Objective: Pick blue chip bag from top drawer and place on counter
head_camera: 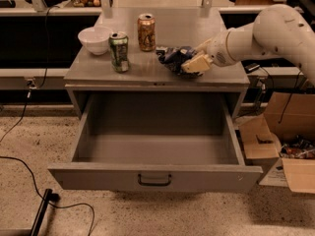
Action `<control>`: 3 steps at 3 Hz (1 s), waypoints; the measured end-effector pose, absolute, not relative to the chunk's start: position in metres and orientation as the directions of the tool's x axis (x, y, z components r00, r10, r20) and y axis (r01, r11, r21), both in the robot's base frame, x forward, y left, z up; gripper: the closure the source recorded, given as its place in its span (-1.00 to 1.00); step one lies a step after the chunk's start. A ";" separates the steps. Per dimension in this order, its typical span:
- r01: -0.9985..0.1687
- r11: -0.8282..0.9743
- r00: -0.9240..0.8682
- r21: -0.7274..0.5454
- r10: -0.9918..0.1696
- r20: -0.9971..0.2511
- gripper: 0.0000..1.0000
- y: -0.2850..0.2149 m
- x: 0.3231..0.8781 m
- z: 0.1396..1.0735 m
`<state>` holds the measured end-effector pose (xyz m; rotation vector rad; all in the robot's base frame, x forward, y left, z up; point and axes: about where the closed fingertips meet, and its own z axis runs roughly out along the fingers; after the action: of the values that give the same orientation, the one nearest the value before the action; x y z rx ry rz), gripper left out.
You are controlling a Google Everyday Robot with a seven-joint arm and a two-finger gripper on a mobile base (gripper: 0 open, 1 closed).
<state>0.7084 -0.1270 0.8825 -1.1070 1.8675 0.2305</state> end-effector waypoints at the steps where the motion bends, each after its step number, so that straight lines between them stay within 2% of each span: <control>1: -0.772 0.575 -0.170 -0.271 -0.597 -0.784 -1.00 -0.125 0.709 0.881; 3: -0.775 0.572 -0.151 -0.268 -0.580 -0.801 -1.00 -0.127 0.693 0.894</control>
Offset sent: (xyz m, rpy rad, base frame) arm 0.0002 0.0020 -0.0015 0.0004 0.0022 0.0032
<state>0.6925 -0.1272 0.8936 -1.1045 1.8412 0.2552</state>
